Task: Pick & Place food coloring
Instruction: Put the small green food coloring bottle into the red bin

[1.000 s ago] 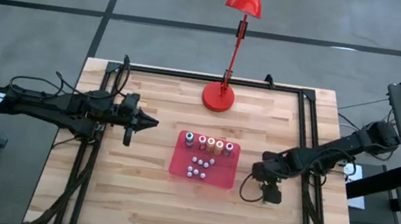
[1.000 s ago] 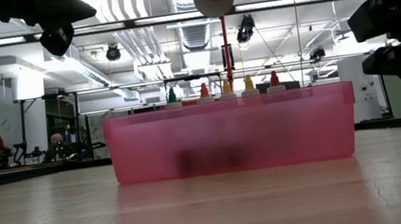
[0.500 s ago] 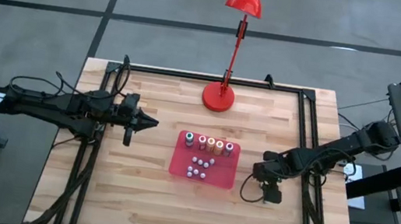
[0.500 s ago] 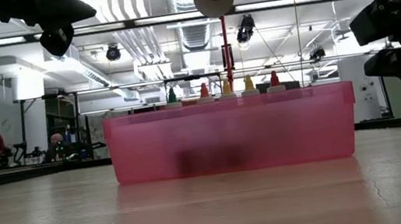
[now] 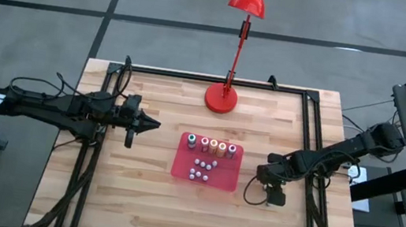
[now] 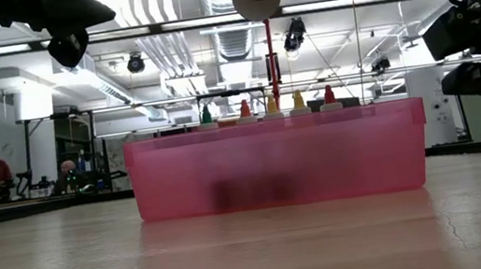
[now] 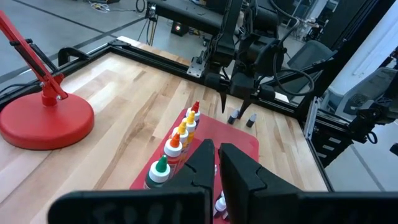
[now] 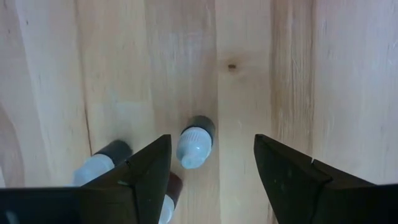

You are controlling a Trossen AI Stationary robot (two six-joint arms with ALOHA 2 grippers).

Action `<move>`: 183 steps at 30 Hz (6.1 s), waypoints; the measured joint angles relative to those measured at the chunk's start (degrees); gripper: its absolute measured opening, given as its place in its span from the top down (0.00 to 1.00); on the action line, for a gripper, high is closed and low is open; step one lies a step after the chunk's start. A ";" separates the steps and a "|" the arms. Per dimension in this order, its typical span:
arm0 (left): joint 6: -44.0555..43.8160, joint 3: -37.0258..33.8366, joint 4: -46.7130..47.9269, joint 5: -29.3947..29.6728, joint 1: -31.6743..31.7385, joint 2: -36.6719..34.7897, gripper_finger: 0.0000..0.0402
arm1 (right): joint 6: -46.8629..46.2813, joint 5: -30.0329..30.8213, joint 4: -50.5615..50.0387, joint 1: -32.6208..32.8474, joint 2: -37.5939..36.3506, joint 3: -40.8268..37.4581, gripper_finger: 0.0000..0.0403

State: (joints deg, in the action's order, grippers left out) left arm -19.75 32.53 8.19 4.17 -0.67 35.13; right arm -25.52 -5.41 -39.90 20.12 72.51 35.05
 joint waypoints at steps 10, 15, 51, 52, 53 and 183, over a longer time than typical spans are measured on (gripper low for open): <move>0.00 -0.01 0.00 -0.01 -0.01 0.00 1.00 | -0.37 -0.57 0.00 0.00 0.00 -0.02 0.52; 0.00 0.00 0.00 -0.01 -0.01 0.01 1.00 | -0.68 -0.91 0.00 0.00 0.00 -0.02 0.62; -1.88 0.00 -0.02 -0.01 0.00 0.01 1.00 | 4.85 -3.67 -10.30 -1.28 0.53 17.93 0.86; -1.88 0.00 -0.02 -0.01 -0.02 0.00 1.00 | 5.44 -3.65 -10.92 -1.72 0.96 19.18 0.86; -1.88 -0.01 -0.02 -0.01 -0.01 0.01 1.00 | 6.06 -3.63 -11.25 -2.24 1.53 20.38 0.86; 0.00 0.00 -0.46 -0.01 -0.02 0.01 1.00 | 90.42 -3.61 -13.61 -16.76 40.83 45.48 0.73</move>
State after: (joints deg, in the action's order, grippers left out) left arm -19.75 32.53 7.73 4.16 -0.69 35.13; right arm 64.90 -9.02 -53.51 3.36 113.34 80.53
